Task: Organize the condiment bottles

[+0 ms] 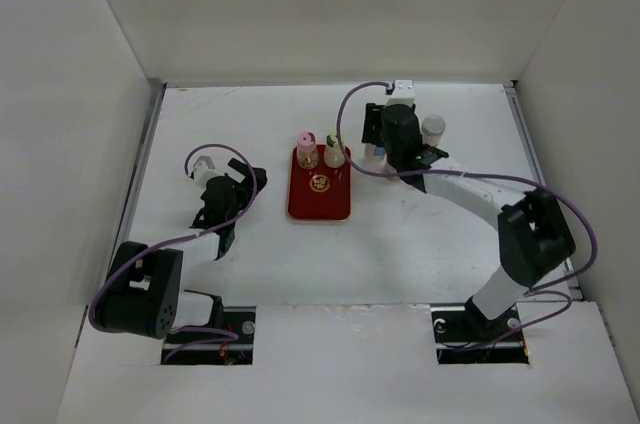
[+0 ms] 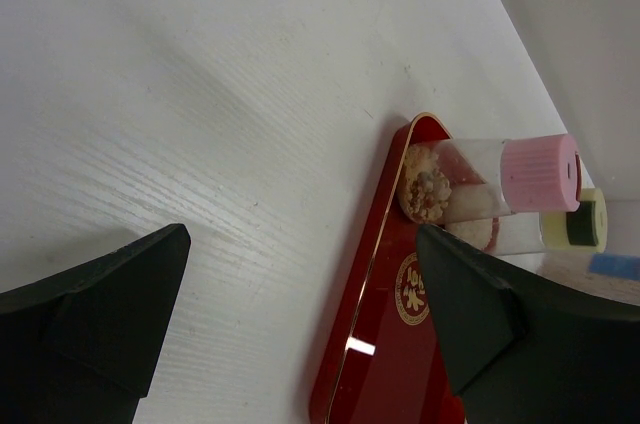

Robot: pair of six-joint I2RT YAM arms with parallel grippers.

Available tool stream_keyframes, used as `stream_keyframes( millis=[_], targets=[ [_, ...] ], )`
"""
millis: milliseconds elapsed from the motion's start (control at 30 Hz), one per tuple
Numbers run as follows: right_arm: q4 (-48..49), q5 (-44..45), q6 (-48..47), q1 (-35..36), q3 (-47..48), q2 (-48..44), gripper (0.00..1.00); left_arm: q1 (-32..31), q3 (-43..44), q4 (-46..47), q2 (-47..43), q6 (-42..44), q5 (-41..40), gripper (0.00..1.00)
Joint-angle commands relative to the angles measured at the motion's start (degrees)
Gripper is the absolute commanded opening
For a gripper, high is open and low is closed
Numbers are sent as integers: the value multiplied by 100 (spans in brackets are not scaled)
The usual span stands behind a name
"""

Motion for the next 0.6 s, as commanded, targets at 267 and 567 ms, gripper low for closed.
stream_keyframes(
  millis=[267,567],
  targets=[
    [261,-129,-30,884,238,-837,54,26,-26,269,-65,-23,11,100],
    [410,-684,85,1676,1186,366,54,114,-70,269,-91,-41,90,100]
  ],
)
